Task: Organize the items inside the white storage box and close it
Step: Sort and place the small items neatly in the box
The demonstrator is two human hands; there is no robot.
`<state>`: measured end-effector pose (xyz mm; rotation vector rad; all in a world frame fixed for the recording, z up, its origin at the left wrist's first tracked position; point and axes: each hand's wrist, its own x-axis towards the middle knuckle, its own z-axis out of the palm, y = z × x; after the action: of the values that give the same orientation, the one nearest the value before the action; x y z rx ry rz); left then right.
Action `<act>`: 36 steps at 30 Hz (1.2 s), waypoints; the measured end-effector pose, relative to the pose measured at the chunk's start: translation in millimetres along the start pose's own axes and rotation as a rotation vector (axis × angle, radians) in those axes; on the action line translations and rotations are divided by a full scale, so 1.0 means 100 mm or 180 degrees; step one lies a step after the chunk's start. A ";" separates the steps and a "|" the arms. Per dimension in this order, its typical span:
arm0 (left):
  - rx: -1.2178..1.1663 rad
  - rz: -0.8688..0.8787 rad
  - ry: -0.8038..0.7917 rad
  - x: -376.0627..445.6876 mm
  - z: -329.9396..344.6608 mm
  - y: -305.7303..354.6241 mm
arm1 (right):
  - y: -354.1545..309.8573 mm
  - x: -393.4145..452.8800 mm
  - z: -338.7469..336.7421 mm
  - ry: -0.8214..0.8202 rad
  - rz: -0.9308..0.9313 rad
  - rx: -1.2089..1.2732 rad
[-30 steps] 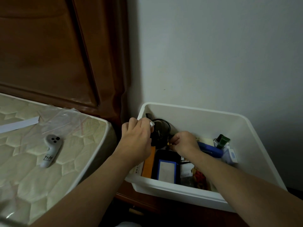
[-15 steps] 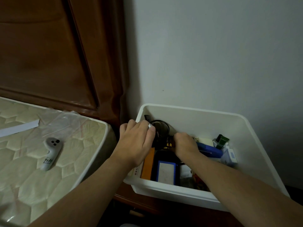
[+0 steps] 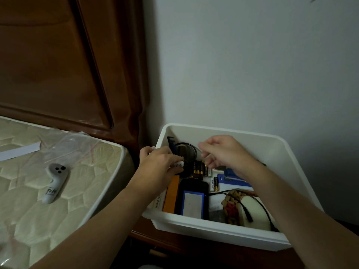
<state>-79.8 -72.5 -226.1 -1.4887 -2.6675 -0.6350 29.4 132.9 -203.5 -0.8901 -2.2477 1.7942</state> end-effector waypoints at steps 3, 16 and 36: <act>0.0132 0.0214 0.0024 0.00 -0.02 0.02 | -0.18 -0.23 0.11 -0.0793 -0.0177 0.0116; -0.0023 0.0211 0.0061 -0.05 -0.10 0.07 | -0.08 -0.22 0.37 -0.1014 -0.0196 -0.0702; -0.0252 0.0021 0.0257 -0.05 -0.01 0.04 | 0.68 0.28 0.20 0.0261 0.0114 -0.2832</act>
<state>-74.0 -75.1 -224.7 -1.4557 -2.6054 -0.7913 21.8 138.4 -279.7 -1.0723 -2.9829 0.6653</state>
